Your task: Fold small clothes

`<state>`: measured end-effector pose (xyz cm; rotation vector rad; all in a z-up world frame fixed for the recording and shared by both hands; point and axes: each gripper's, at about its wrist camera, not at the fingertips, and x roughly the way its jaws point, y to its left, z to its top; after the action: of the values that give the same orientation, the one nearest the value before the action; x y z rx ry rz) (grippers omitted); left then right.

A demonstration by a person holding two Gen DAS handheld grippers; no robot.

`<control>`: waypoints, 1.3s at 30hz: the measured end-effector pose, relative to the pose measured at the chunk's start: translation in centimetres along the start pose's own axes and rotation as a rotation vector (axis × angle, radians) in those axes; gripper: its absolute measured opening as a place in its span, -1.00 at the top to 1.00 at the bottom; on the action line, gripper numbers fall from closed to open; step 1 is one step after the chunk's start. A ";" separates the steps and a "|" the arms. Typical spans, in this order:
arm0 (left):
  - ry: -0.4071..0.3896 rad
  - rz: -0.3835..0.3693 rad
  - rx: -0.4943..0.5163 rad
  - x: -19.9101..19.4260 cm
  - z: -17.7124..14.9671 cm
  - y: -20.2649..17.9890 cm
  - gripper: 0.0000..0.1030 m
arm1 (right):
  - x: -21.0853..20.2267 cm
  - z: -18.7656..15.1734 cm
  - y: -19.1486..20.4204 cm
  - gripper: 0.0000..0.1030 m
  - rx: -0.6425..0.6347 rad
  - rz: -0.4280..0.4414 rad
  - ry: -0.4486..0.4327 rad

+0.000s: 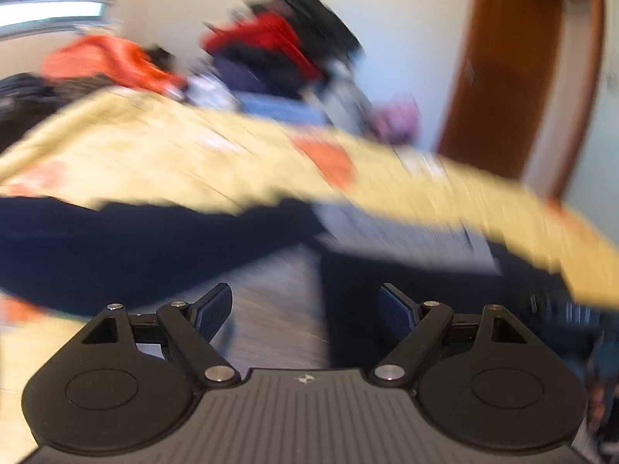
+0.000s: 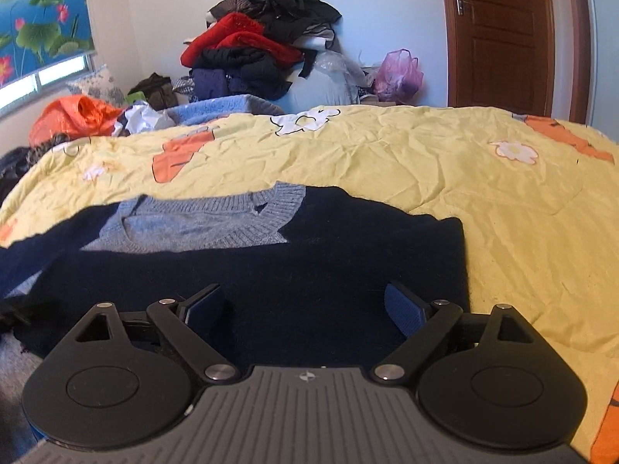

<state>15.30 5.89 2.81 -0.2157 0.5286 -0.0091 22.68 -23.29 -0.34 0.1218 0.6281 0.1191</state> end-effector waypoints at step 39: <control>0.053 0.289 -0.706 -2.6 6.7 39.9 0.77 | -0.2 -0.1 -0.2 -0.84 0.021 0.030 -0.007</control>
<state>14.53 46.38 1.49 -0.8266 0.5971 0.4603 22.50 -23.55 -0.39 0.1519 0.6211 0.1409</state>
